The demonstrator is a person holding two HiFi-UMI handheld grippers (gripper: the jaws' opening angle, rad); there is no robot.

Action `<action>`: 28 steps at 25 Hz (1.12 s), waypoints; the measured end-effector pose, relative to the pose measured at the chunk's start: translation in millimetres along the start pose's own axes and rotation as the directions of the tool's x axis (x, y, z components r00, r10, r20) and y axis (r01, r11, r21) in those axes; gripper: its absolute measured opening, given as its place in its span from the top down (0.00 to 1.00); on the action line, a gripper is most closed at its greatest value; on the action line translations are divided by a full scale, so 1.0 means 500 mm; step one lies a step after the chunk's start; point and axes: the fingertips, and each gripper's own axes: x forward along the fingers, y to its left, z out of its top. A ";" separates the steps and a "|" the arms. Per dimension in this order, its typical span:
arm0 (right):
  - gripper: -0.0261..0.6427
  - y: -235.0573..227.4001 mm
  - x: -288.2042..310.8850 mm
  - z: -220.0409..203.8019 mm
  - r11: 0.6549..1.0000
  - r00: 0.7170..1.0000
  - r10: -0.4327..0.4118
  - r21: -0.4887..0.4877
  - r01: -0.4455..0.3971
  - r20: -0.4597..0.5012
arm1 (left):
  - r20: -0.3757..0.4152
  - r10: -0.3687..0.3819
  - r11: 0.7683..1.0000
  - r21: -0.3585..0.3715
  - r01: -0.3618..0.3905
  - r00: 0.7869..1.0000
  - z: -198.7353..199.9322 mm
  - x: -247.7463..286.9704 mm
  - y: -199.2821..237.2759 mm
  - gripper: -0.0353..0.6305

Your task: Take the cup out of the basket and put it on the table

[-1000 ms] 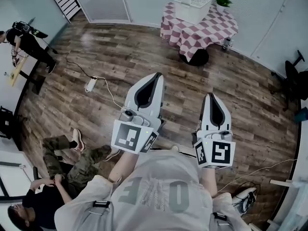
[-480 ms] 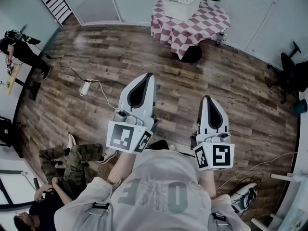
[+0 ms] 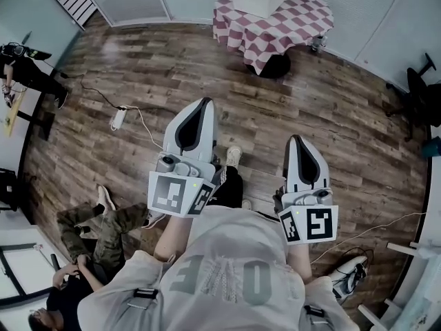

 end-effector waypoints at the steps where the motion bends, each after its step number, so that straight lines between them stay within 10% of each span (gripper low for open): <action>1: 0.94 -0.009 0.012 -0.001 1.000 1.000 -0.011 -0.013 0.011 -0.003 | -0.003 -0.003 1.000 -0.005 0.003 1.000 -0.010 0.018 0.010 0.94; 28: 0.94 -0.180 0.662 -0.001 0.997 0.996 -0.079 0.022 0.080 -0.036 | -0.005 -0.154 0.986 -0.063 0.154 0.988 -0.132 0.595 0.360 0.94</action>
